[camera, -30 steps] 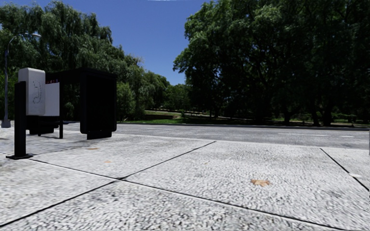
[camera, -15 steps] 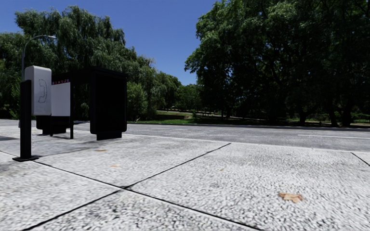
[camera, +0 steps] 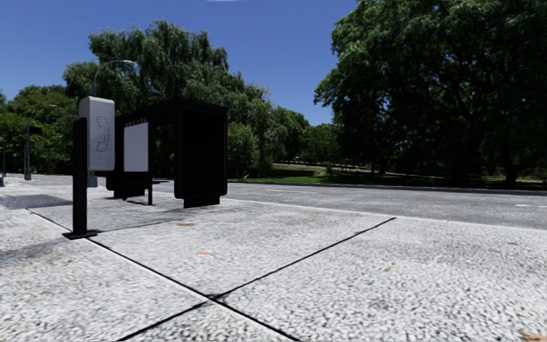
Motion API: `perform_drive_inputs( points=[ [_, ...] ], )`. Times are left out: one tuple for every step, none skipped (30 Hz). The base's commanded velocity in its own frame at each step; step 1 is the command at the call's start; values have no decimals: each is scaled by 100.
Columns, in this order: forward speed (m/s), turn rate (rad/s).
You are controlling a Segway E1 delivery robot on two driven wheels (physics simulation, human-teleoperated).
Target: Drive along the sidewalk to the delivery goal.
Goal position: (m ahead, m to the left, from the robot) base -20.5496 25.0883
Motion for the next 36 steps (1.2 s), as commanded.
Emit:
perform_drive_inputs(
  points=[
    [79,58],
    [79,58],
    [79,58],
    [79,58],
    [80,58],
    [80,58],
    [80,58],
    [80,58],
    [80,58],
    [80,58],
    [80,58],
    [80,58],
    [81,58],
    [82,58],
    [82,58],
    [84,58],
    [86,58],
    [87,58],
    [87,58],
    [88,58],
    [89,58],
    [89,58],
    [91,58],
    [91,58],
    [92,58],
    [93,58],
    [93,58],
    [93,58],
    [94,58],
    [94,58],
    [96,58],
    [96,58],
    [96,58],
    [97,58],
    [97,58],
    [97,58]
  ],
)
